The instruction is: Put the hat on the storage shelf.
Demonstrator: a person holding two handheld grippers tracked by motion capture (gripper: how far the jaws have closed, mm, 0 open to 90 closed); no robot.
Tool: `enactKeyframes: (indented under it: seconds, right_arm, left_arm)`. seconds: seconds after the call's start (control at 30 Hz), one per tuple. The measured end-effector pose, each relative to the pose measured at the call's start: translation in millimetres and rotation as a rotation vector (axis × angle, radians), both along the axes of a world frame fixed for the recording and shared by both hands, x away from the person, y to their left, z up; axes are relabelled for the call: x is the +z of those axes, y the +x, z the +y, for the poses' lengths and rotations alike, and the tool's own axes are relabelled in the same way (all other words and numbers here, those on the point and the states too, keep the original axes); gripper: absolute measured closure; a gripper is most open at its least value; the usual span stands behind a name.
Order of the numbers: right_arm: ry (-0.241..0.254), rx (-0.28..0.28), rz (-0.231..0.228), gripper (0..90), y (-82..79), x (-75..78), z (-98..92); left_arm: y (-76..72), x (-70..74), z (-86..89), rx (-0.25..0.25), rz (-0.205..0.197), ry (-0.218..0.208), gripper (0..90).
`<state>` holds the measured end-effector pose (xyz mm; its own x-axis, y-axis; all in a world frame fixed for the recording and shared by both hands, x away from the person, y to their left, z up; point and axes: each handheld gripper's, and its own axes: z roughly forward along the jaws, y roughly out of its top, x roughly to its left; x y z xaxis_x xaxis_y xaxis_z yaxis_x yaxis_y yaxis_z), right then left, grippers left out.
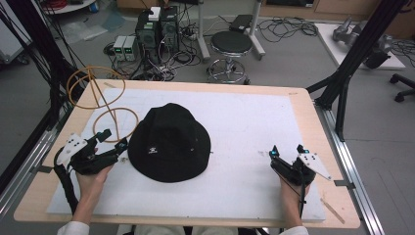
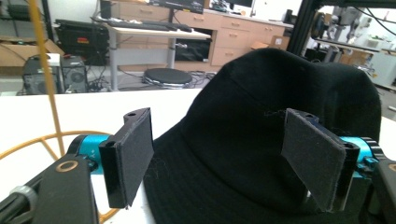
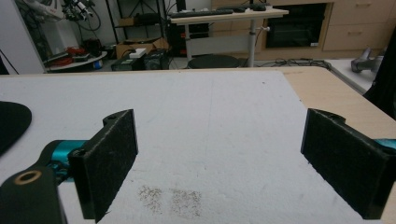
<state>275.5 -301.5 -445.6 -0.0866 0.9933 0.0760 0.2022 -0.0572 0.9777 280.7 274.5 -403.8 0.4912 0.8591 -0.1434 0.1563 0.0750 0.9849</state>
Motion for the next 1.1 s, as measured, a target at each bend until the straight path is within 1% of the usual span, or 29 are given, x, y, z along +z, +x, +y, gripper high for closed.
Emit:
enactKeyframes:
  seconds: [0.07, 0.17, 0.27, 0.3, 0.33, 0.37, 0.43, 0.47, 0.67, 0.9, 0.97, 1.03, 1.07, 1.1]
  right_arm:
    - [0.006, 0.001, 0.002, 10.2, -0.1, -0.2, 0.3]
    - [0.0, 0.007, 0.002, 10.1, 0.2, -0.4, -0.1]
    - [-0.001, 0.009, 0.0, 10.2, 0.3, -0.5, 0.1]
    - [-0.001, 0.01, 0.0, 10.1, 0.4, -0.5, 0.2]
    - [0.003, 0.011, 0.003, 10.1, 0.3, -0.5, 0.6]
    - [0.007, 0.011, 0.006, 10.1, 0.2, -0.5, 1.1]
    - [0.003, 0.014, 0.006, 10.1, 0.5, -0.6, 1.2]
    - [0.004, 0.014, 0.006, 10.1, 0.6, -0.5, 1.4]
    - [0.001, 0.025, 0.006, 10.2, 1.2, -0.8, 1.9]
    - [-0.004, 0.037, 0.011, 10.1, 0.9, -0.5, 4.3]
    - [-0.004, 0.043, 0.008, 10.2, 0.8, -0.3, 5.7]
    - [-0.008, 0.049, 0.01, 10.2, 1.0, -0.2, 6.8]
    - [-0.012, 0.055, 0.012, 10.2, 1.8, -0.3, 8.2]
    - [-0.015, 0.058, 0.009, 10.2, 2.4, -0.2, 8.3]
  left_arm:
    - [0.3, 1.5, -1.8, -0.016, 0.003, -0.009, 25.6]
    - [0.9, 3.1, -4.4, -0.031, 0.01, -0.024, 25.6]
    - [1.6, 3.7, -6.3, -0.046, 0.018, -0.026, 25.5]
    - [2.0, 3.6, -9.7, -0.061, 0.03, -0.023, 25.5]
    - [2.0, 3.6, -9.7, -0.061, 0.03, -0.023, 25.5]
    - [2.6, 3.2, -13.2, -0.071, 0.039, -0.023, 25.5]
    - [2.9, 2.8, -15.4, -0.081, 0.043, -0.026, 25.4]
    - [3.3, 2.3, -19.3, -0.092, 0.05, -0.019, 25.4]
    - [5.0, 1.3, -27.1, -0.116, 0.059, -0.007, 25.4]
    - [7.6, -0.6, -34.6, -0.137, 0.074, 0.001, 25.4]
    - [9.4, -1.6, -37.9, -0.147, 0.082, 0.016, 25.4]
    - [9.9, -2.0, -39.0, -0.148, 0.087, 0.02, 25.4]
    - [11.5, -2.6, -41.6, -0.149, 0.099, 0.027, 25.4]
    - [11.5, -2.6, -41.6, -0.149, 0.099, 0.027, 25.5]
